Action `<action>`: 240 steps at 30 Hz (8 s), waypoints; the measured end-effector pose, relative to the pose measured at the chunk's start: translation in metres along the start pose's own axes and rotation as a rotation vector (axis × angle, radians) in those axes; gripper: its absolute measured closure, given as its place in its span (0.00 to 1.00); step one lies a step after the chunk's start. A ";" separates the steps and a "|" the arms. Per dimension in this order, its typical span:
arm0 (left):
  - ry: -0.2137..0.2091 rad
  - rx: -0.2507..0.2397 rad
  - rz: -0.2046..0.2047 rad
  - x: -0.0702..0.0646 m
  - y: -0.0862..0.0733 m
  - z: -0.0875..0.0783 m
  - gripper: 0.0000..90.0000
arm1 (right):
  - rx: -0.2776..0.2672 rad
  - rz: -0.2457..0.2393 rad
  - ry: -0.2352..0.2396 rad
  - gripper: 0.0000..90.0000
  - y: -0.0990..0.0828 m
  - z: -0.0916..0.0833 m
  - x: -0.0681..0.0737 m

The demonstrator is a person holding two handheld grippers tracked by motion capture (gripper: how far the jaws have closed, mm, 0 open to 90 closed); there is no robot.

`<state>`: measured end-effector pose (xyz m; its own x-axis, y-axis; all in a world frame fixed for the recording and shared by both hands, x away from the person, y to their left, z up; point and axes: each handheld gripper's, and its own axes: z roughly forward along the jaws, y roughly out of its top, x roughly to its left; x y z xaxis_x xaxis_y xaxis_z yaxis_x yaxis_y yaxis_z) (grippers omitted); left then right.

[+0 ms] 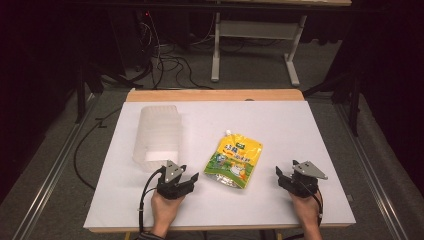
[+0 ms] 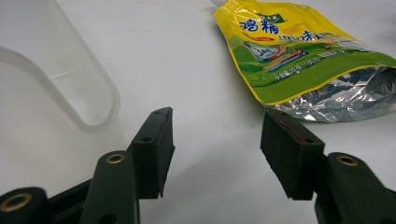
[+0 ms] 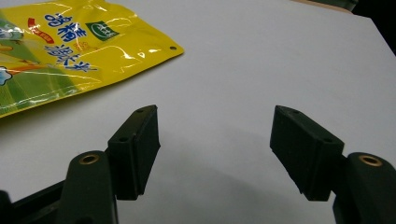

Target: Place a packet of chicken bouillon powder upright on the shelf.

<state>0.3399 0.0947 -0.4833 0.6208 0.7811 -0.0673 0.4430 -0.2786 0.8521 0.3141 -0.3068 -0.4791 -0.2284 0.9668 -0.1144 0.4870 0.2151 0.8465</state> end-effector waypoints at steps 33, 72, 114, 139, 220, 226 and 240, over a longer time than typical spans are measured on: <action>0.031 -0.001 0.027 -0.005 0.001 0.000 0.44 | -0.020 0.003 0.005 0.37 -0.001 -0.001 -0.001; -0.049 0.003 0.017 -0.022 0.042 0.010 0.40 | -0.013 -0.002 0.005 0.36 0.000 -0.001 0.000; -0.066 0.179 0.038 -0.019 0.107 0.081 0.34 | -0.010 -0.005 0.005 0.34 0.000 -0.001 0.000; -0.079 0.317 -0.011 -0.016 0.096 0.135 0.32 | -0.001 -0.021 0.004 0.34 0.000 0.000 0.001; -0.250 -0.153 0.027 0.028 0.135 -0.041 0.99 | 0.005 -0.028 0.004 0.34 0.000 0.001 0.002; -0.226 -0.179 0.020 0.035 0.134 -0.052 0.99 | 0.005 -0.027 0.005 0.34 0.000 0.000 0.002; -0.154 -0.222 -0.008 0.055 0.131 -0.074 0.99 | 0.003 -0.031 0.002 0.34 0.000 0.001 0.003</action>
<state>0.3846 0.1425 -0.3374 0.7162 0.6841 -0.1384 0.3062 -0.1298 0.9431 0.3144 -0.3042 -0.4795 -0.2447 0.9595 -0.1394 0.4826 0.2453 0.8408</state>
